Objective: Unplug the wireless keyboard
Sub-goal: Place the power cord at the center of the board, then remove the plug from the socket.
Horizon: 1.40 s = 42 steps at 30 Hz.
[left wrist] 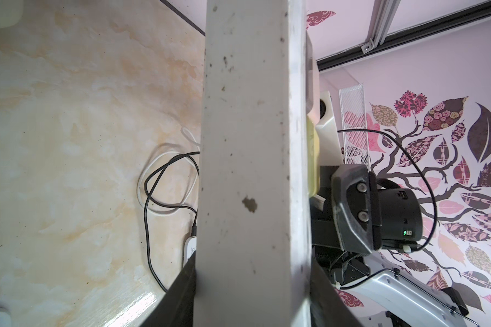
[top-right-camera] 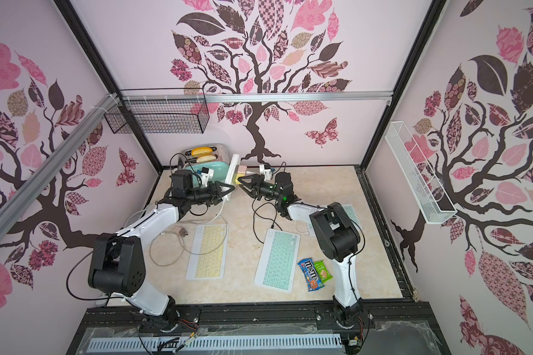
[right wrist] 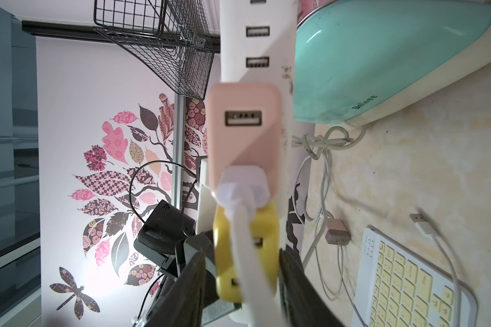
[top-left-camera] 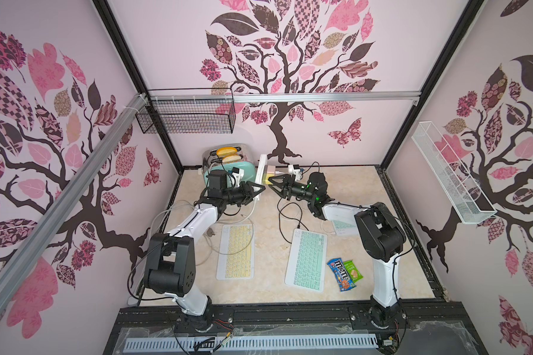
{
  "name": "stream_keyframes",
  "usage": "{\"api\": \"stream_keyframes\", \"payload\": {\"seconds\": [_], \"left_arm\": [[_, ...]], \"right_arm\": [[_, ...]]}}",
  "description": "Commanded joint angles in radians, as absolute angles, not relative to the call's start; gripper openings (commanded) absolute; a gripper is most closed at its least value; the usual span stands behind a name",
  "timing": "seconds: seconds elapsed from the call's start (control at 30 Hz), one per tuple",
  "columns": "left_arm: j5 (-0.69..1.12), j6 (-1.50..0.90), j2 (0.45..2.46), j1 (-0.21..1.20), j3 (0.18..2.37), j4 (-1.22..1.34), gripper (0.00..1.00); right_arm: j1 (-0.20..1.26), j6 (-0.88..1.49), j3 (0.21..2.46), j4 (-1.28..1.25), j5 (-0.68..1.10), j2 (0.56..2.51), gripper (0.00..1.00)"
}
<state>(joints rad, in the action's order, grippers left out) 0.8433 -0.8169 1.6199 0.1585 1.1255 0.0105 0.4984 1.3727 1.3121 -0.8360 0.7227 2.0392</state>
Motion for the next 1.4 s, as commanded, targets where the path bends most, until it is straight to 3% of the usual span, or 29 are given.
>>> {"api": "stream_keyframes", "payload": {"seconds": [0.0,0.1,0.3,0.4,0.47,0.67,0.73,0.77,1.0,1.03,1.1,1.2,1.27,1.37], "left_arm": [[0.872,-0.807,1.605,0.156,1.16,0.089,0.0],[0.872,-0.777,1.597,0.151,1.172,0.047,0.0],[0.867,-0.744,1.612,0.143,1.193,0.016,0.0],[0.867,-0.734,1.63,0.142,1.215,0.01,0.0],[0.874,-0.731,1.638,0.142,1.229,0.007,0.0],[0.881,-0.712,1.648,0.142,1.236,-0.008,0.0],[0.885,-0.71,1.646,0.141,1.229,-0.008,0.0],[0.887,-0.711,1.644,0.142,1.225,-0.007,0.0],[0.893,-0.709,1.638,0.143,1.215,-0.006,0.0],[0.893,-0.711,1.64,0.143,1.215,-0.004,0.0],[0.899,-0.719,1.641,0.147,1.215,0.002,0.0],[0.903,-0.726,1.64,0.158,1.218,0.006,0.0],[0.906,-0.728,1.637,0.162,1.221,0.006,0.0],[0.91,-0.73,1.63,0.168,1.216,0.006,0.0]], "right_arm": [[0.477,1.385,1.264,-0.851,0.771,2.003,0.6],[0.447,1.281,1.184,-0.648,0.835,1.911,0.65],[0.41,0.774,1.163,0.125,0.874,1.674,0.82],[0.399,0.69,1.138,0.251,0.896,1.585,0.85],[0.398,0.699,1.108,0.252,0.915,1.53,0.78],[0.396,0.882,1.08,0.045,0.987,1.418,0.27],[0.396,0.906,1.11,0.031,0.993,1.411,0.05],[0.397,0.917,1.119,0.02,0.998,1.409,0.0],[0.397,0.959,1.149,-0.035,0.998,1.43,0.0],[0.397,0.958,1.152,-0.038,0.981,1.445,0.05],[0.396,0.981,1.151,-0.08,0.948,1.485,0.36],[0.399,1.044,1.16,-0.215,0.901,1.571,0.65],[0.405,1.072,1.183,-0.294,0.87,1.63,0.75],[0.414,1.082,1.248,-0.342,0.818,1.726,0.81]]}}
